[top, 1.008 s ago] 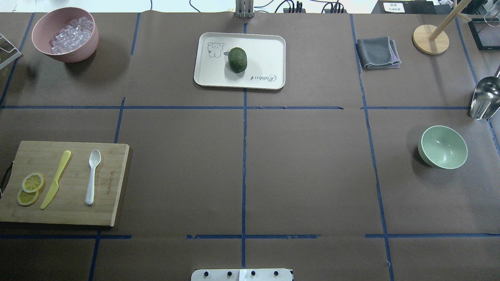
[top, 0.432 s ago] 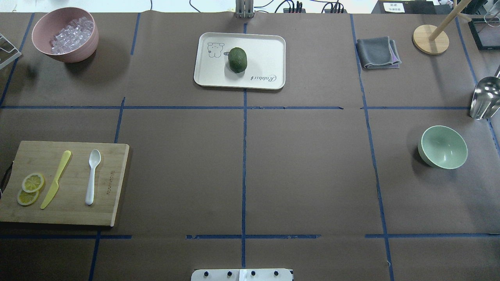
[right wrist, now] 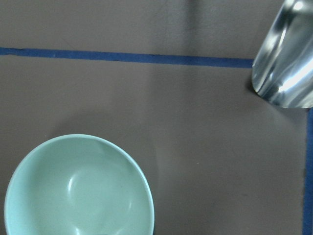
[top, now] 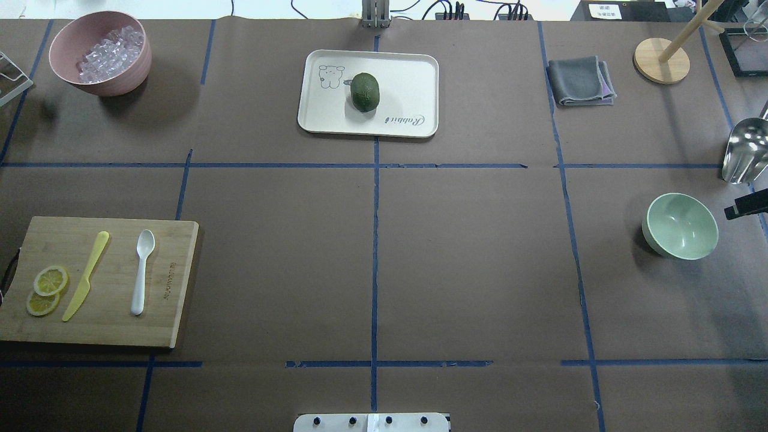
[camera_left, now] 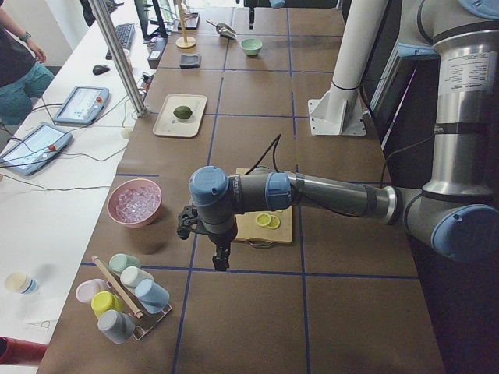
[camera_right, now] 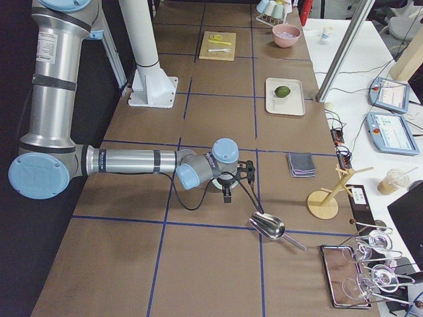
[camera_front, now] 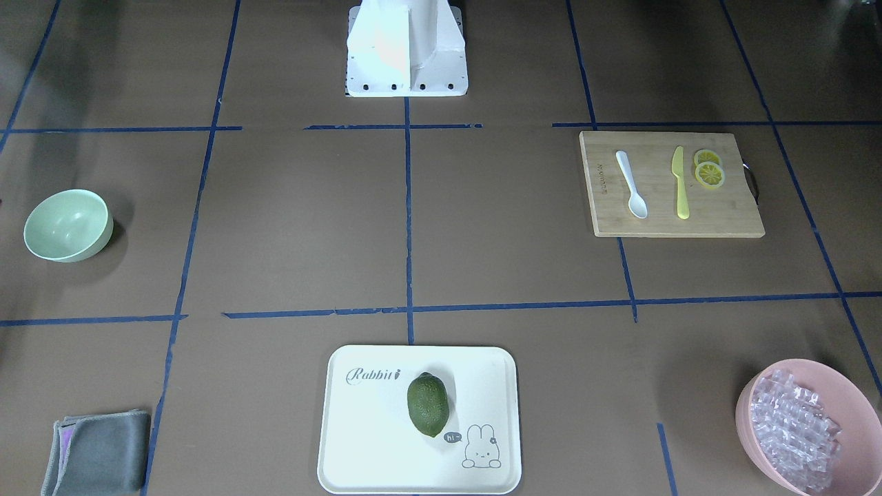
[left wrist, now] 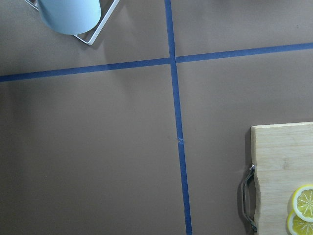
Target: Place spoon in bowl
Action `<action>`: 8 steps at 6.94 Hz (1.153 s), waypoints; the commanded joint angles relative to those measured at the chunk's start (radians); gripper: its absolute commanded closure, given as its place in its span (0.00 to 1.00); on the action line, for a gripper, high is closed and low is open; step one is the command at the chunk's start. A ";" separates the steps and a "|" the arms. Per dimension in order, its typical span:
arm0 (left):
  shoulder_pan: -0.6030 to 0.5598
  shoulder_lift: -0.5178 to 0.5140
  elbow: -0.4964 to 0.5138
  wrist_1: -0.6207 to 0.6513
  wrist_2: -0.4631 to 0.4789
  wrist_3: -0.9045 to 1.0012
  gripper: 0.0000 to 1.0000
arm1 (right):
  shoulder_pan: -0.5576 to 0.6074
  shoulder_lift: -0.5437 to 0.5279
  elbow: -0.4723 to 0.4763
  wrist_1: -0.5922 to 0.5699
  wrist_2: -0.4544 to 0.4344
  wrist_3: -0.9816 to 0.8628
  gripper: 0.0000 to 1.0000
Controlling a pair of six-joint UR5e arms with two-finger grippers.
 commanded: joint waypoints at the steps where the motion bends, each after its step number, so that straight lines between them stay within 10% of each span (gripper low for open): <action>1: 0.000 0.001 -0.002 0.000 -0.002 0.003 0.00 | -0.077 0.007 -0.039 0.071 -0.026 0.058 0.05; 4: 0.000 0.003 0.004 -0.003 -0.002 0.004 0.00 | -0.099 0.022 -0.066 0.070 -0.027 0.060 0.46; 5: 0.000 0.003 0.003 -0.002 -0.002 0.004 0.00 | -0.099 0.028 -0.071 0.071 -0.029 0.056 0.83; 6: 0.000 0.003 0.003 -0.002 -0.002 0.004 0.00 | -0.099 0.030 -0.075 0.073 -0.027 0.055 0.98; 8: 0.000 0.003 0.001 -0.002 -0.002 0.004 0.00 | -0.097 0.038 -0.059 0.071 -0.015 0.058 1.00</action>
